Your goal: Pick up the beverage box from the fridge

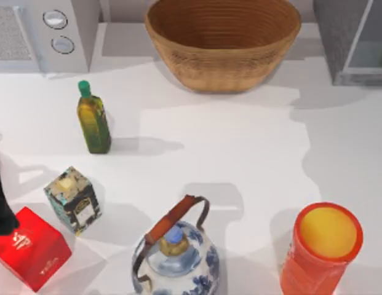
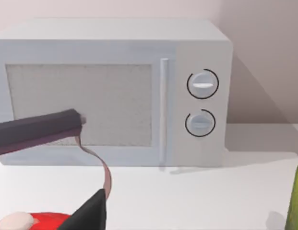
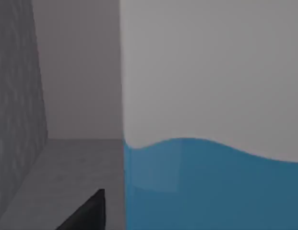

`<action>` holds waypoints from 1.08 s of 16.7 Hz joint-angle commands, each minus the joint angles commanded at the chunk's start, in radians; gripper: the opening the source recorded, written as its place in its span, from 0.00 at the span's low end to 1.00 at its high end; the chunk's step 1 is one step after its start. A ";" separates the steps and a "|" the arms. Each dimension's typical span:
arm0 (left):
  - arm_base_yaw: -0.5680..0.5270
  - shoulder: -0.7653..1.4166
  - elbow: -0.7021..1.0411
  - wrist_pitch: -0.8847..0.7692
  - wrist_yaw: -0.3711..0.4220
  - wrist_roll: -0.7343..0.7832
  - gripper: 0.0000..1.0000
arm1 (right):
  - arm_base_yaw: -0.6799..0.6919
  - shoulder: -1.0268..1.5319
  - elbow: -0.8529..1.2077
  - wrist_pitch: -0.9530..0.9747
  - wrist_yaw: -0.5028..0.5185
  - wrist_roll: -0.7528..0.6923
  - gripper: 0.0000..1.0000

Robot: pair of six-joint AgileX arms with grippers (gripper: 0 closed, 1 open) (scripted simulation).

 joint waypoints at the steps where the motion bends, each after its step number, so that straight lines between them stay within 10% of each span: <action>1: 0.000 0.000 0.000 0.000 0.000 0.000 1.00 | 0.004 0.018 0.035 -0.019 0.004 0.000 1.00; 7: 0.000 0.000 0.000 0.000 0.000 0.000 1.00 | 0.010 0.040 0.078 -0.046 0.011 -0.001 1.00; 18: 0.000 0.000 0.000 0.000 0.000 0.000 1.00 | 0.010 0.040 0.078 -0.046 0.011 -0.001 0.17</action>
